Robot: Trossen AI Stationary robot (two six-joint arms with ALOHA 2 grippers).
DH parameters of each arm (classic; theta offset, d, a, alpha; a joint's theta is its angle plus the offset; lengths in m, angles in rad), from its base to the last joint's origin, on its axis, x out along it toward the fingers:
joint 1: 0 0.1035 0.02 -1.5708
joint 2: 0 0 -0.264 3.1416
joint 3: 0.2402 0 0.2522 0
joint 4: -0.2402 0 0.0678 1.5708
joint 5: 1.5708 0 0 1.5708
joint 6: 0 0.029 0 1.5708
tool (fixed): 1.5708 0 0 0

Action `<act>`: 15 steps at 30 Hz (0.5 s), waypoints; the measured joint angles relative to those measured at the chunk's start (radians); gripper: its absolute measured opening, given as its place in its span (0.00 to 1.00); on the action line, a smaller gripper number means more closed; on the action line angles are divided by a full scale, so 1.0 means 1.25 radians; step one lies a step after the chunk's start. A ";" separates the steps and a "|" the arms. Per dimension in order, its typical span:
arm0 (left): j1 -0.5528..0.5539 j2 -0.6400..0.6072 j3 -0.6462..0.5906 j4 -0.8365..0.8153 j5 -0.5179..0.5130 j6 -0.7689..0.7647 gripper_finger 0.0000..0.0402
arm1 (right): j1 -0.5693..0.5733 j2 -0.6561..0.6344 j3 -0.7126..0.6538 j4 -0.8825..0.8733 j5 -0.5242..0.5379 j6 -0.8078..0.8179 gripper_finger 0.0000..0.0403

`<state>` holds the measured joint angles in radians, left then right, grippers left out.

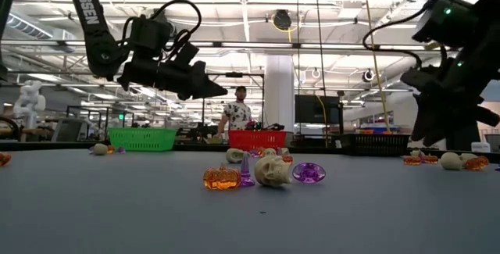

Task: Sort Halloween decoration
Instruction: Put the white skull toy into the black bin

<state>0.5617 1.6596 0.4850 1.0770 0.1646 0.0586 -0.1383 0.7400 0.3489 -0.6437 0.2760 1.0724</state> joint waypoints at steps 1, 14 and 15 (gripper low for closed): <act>0.000 0.000 0.000 0.005 0.000 0.000 0.03 | -0.006 0.009 0.000 0.000 -0.001 0.011 0.34; 0.000 0.000 0.001 0.012 0.000 0.002 0.03 | -0.096 0.070 0.005 0.009 -0.010 0.009 0.37; 0.000 0.000 0.001 0.012 0.000 0.002 0.03 | -0.101 0.077 0.008 0.011 -0.015 0.002 0.37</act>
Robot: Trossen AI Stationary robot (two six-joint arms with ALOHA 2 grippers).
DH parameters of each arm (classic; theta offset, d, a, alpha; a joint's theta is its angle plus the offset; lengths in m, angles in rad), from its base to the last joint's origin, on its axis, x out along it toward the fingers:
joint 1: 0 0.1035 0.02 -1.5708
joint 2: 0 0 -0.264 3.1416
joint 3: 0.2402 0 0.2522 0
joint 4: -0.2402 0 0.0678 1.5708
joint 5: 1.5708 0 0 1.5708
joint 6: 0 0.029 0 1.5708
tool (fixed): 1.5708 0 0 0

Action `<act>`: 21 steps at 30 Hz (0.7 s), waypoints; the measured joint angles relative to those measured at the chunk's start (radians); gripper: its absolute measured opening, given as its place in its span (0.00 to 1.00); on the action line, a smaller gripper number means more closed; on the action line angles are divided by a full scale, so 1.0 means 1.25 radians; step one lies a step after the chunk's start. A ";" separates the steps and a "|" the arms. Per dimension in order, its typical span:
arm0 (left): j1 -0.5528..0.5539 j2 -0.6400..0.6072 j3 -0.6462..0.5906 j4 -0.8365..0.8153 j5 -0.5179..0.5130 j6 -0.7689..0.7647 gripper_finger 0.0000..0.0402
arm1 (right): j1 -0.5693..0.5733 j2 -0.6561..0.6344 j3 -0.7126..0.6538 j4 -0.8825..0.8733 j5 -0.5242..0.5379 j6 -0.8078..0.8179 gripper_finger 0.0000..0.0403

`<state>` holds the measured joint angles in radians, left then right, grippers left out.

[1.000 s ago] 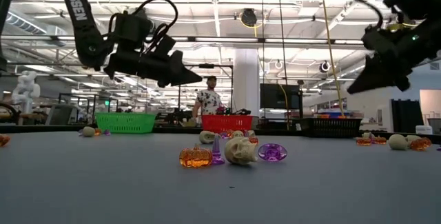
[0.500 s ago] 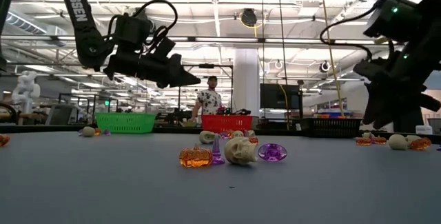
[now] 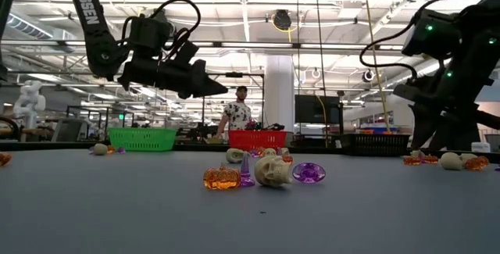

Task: Sort Halloween decoration
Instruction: Put the white skull toy into the black bin

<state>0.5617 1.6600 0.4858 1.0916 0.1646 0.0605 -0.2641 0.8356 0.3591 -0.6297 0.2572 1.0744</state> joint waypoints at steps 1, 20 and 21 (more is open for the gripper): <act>0.000 0.000 0.000 0.000 0.000 0.000 0.03 | -0.003 0.006 0.005 0.006 0.000 -0.009 0.37; 0.000 0.000 0.000 -0.010 0.000 -0.002 0.03 | -0.046 0.150 0.036 0.047 -0.040 -0.038 0.24; 0.000 0.000 0.000 -0.010 0.000 -0.001 0.03 | -0.046 0.150 0.037 0.051 -0.040 -0.041 0.22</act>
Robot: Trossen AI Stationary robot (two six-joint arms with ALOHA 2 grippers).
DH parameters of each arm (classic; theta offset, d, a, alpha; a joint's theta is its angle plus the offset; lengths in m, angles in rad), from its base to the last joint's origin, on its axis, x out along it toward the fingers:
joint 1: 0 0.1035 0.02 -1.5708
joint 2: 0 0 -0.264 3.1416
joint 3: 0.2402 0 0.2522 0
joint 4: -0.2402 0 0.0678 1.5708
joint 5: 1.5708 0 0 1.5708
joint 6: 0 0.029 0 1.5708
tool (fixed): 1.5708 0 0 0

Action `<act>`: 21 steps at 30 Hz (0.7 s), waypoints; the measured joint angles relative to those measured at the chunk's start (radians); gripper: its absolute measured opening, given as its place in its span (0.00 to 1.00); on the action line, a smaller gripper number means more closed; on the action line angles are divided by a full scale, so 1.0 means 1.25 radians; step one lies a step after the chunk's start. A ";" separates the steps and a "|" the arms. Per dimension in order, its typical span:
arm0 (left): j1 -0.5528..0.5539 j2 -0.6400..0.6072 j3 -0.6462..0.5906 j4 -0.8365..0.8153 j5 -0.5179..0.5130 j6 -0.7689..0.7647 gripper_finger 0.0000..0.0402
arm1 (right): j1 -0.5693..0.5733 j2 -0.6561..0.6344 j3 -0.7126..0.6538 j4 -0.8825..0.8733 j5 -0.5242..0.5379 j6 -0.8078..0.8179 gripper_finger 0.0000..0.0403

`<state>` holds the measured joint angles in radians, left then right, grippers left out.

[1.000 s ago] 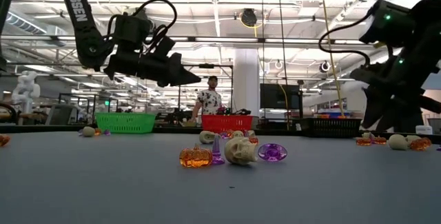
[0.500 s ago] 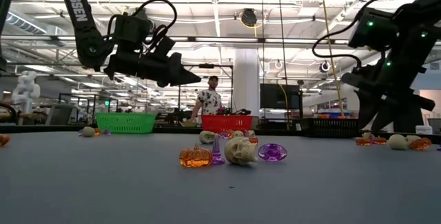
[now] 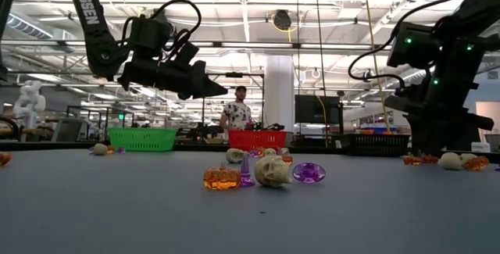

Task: Sort Halloween decoration
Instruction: Put the white skull toy into the black bin

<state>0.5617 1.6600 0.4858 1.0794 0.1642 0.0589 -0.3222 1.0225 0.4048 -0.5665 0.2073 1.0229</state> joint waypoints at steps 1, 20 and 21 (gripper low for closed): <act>0.000 0.000 0.000 0.000 0.000 0.000 0.03 | 0.000 0.000 0.000 0.004 0.000 -0.006 0.20; 0.000 0.000 0.000 0.000 0.000 0.000 0.03 | -0.080 0.064 0.218 -0.058 -0.022 -0.303 0.07; 0.000 0.000 0.000 0.000 0.000 0.000 0.03 | -0.090 0.078 0.225 -0.067 -0.044 -0.312 0.08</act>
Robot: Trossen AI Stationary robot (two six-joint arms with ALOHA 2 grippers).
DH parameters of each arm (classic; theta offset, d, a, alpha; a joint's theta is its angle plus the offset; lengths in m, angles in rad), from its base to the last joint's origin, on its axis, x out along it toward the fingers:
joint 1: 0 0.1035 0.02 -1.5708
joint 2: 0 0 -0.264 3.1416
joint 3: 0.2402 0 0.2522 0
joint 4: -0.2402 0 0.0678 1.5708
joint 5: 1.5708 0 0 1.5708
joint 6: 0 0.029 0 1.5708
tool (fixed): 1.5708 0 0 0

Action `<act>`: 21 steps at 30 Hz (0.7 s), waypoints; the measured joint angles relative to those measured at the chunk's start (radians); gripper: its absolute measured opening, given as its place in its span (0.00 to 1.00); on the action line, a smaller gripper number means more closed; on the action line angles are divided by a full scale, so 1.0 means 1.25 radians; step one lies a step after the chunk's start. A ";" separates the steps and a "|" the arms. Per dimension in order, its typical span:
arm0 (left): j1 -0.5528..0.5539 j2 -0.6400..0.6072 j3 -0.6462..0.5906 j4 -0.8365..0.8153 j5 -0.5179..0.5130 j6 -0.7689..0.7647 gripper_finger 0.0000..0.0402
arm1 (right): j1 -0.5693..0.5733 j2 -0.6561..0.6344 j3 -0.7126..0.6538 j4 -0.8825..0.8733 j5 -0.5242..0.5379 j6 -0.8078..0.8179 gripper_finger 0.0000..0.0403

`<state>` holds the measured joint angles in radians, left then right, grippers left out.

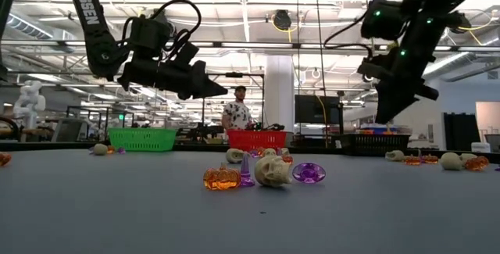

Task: Sort Halloween decoration
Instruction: Put the white skull toy into the black bin

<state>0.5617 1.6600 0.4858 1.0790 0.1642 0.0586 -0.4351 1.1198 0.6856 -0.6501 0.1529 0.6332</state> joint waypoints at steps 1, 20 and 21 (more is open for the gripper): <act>0.000 0.000 0.000 -0.001 0.000 0.000 0.03 | -0.008 0.015 0.007 -0.008 -0.019 -0.009 0.09; -0.001 0.000 0.000 -0.015 0.015 0.043 0.03 | -0.029 0.294 0.112 -0.162 -0.099 -0.134 0.44; -0.001 0.000 0.000 -0.017 0.015 0.043 0.03 | -0.029 0.303 0.112 -0.156 -0.099 -0.139 0.42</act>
<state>0.5606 1.6600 0.4858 1.0578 0.1829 0.1120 -0.4709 1.4986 0.8257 -0.8454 0.0291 0.4600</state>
